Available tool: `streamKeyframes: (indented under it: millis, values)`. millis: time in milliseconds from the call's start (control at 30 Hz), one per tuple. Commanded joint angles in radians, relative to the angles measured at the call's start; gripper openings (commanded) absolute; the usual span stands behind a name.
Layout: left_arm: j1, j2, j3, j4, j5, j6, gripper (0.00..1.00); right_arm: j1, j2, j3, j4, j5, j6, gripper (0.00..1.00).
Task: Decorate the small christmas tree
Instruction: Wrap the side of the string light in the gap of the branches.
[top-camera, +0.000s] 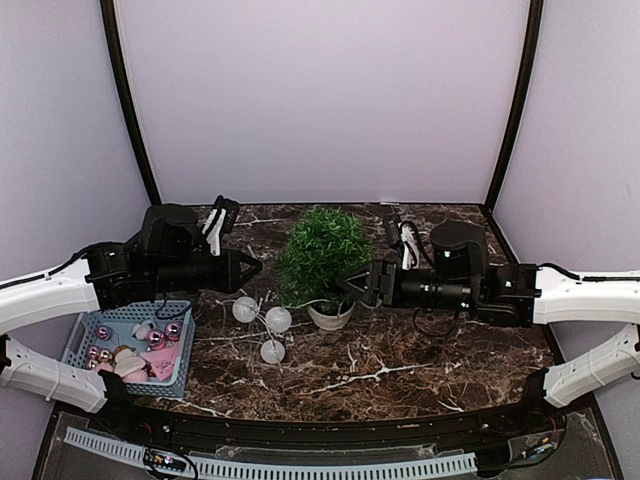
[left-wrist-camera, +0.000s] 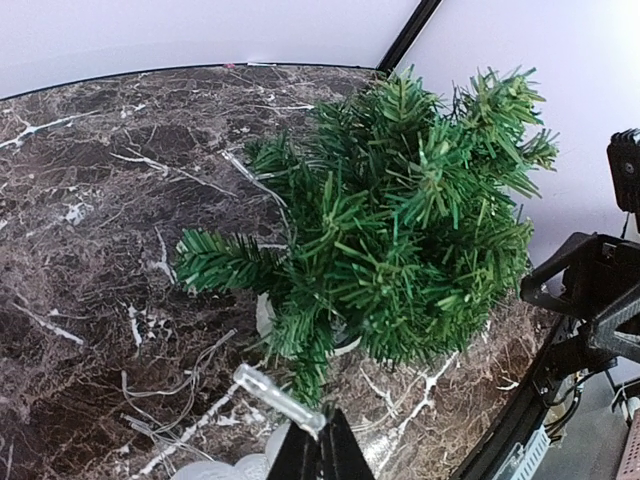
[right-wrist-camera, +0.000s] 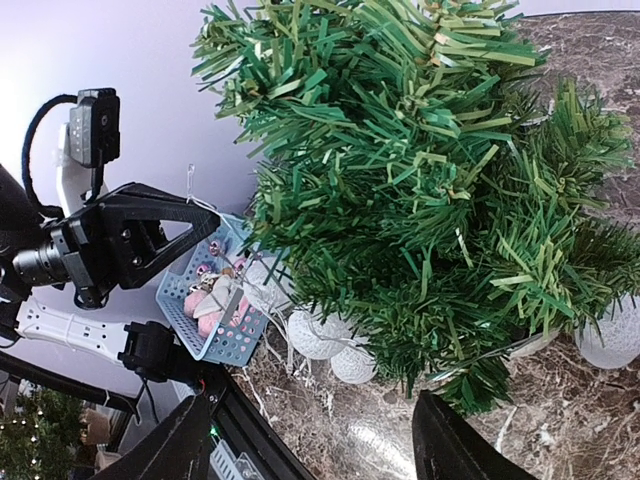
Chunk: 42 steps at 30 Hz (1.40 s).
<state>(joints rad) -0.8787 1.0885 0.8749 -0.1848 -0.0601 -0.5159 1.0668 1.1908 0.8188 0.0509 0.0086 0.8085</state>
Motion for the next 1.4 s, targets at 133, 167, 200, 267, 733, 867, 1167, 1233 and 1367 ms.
streamKeyframes:
  millis: [133, 167, 200, 267, 733, 867, 1167, 1233, 1367]
  values:
    - [0.044, 0.032, 0.113, -0.019, -0.007, 0.074, 0.00, -0.002, -0.014, 0.026, 0.018, 0.023, -0.022, 0.70]
    - [0.045, 0.034, 0.129, -0.052, -0.028, 0.083, 0.00, -0.001, -0.013, 0.026, 0.017, 0.022, -0.022, 0.70]
    - [0.045, 0.034, 0.135, -0.066, -0.038, 0.088, 0.00, -0.001, -0.011, 0.026, 0.014, 0.022, -0.022, 0.70]
    - [0.046, 0.031, 0.145, -0.103, -0.060, 0.100, 0.00, -0.001, -0.009, 0.026, 0.010, 0.021, -0.025, 0.70]
    - [0.047, -0.030, 0.157, -0.208, -0.099, 0.174, 0.00, -0.001, 0.000, 0.015, -0.017, 0.021, -0.024, 0.70]
    - [0.047, -0.035, 0.164, -0.165, -0.029, 0.232, 0.00, -0.001, -0.009, 0.007, -0.016, 0.024, -0.022, 0.70]
    - [0.046, 0.061, 0.175, 0.001, 0.317, 0.275, 0.00, -0.001, -0.013, 0.009, -0.008, 0.014, -0.043, 0.70]
    - [0.046, 0.078, 0.176, 0.056, 0.386, 0.263, 0.00, -0.001, -0.016, 0.016, -0.009, 0.010, -0.059, 0.71]
    - [0.047, 0.101, 0.193, 0.111, 0.420, 0.246, 0.00, -0.002, -0.017, 0.043, -0.026, 0.010, -0.095, 0.73]
